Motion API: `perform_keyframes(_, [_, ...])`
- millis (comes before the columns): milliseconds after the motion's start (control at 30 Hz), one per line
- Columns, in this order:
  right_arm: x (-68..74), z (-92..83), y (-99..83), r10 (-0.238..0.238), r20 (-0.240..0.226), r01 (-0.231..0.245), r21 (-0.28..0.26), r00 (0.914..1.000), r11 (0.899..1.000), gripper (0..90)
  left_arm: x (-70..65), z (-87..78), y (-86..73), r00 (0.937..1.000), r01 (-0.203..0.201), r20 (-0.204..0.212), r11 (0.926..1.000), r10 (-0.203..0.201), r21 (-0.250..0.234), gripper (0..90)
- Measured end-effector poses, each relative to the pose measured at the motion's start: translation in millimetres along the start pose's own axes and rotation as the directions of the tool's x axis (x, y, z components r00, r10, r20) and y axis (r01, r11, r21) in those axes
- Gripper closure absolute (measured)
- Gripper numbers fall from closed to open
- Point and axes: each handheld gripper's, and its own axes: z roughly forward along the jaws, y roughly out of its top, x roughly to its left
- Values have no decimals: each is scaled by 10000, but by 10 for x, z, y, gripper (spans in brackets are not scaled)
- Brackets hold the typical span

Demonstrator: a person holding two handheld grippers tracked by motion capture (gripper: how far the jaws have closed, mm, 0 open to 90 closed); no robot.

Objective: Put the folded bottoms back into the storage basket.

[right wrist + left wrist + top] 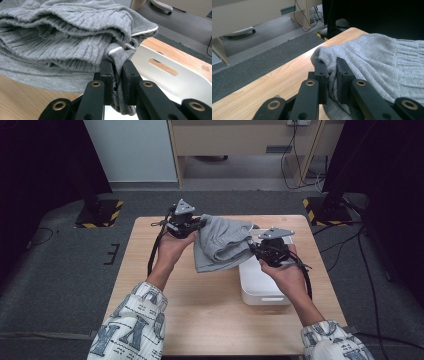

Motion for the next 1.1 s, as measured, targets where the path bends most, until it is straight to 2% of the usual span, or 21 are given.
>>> perform_keyframes(467, [-220,-116,-115,249,371,-251,46,9990,9997,811,-179,203,54,9996,-93,269,10000,94,-30,814])
perform_keyframes(700, [-331,-193,-178,223,591,-228,85,9980,9997,811,-272,331,57,9991,-89,420,10000,87,40,814])
perform_keyframes(1100, [-431,-224,-269,431,687,-440,126,9967,9989,811,-362,452,72,9984,-94,555,9999,89,87,814])
